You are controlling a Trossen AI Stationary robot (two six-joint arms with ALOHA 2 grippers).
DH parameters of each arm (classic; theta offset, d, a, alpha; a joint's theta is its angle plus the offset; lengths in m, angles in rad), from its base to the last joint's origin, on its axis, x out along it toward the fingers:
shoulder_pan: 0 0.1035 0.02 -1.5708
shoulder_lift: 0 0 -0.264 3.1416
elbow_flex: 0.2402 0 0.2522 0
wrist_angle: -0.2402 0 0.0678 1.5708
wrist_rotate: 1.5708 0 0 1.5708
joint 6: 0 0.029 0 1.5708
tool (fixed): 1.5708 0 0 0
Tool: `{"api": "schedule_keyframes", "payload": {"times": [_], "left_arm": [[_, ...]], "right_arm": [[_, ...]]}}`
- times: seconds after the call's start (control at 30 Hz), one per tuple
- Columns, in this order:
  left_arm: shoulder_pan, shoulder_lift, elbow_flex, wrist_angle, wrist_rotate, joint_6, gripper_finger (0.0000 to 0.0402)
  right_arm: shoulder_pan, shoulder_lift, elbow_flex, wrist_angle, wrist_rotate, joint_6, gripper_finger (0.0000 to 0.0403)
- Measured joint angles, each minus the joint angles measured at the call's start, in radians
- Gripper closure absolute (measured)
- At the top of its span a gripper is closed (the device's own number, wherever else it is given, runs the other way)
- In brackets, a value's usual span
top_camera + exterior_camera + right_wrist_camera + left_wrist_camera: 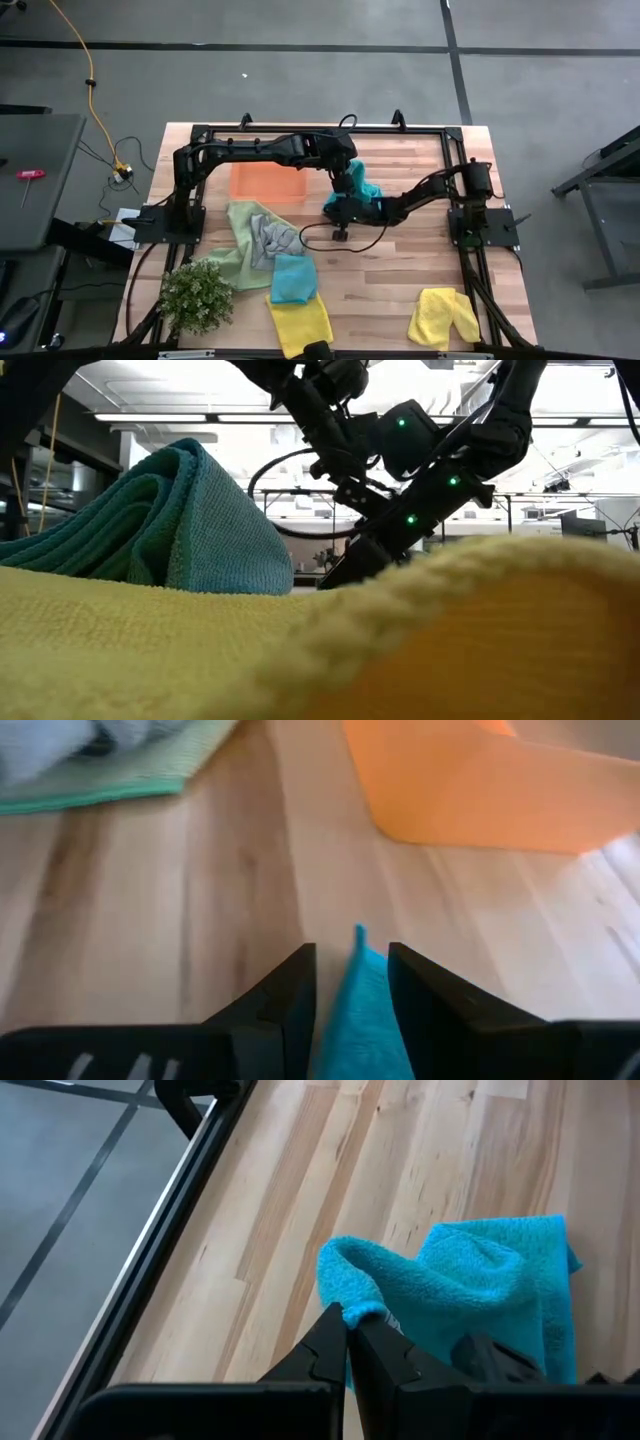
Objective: Fold microfiber towels
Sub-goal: Fold the top blue microfiber cloth
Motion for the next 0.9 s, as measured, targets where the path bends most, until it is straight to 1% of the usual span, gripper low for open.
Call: {"api": "schedule_keyframes", "payload": {"times": [0.13,0.5,0.6,0.9], "left_arm": [[0.0,0.0,0.0,0.0,0.0,0.0,0.0401],[0.0,0.0,0.0,0.001,0.0,-0.008,0.0401],[0.0,0.0,0.0,0.001,0.0,-0.008,0.0401],[0.0,0.0,0.0,0.001,0.001,-0.008,0.0401]], "right_arm": [[0.001,0.0,0.0,0.0,-0.017,0.007,0.0286],[0.0,0.0,0.0,0.001,-0.001,0.021,0.0289],[0.0,0.0,0.0,-0.004,0.002,0.021,0.0304],[0.0,0.0,-0.001,-0.014,-0.009,0.02,0.0378]]}}
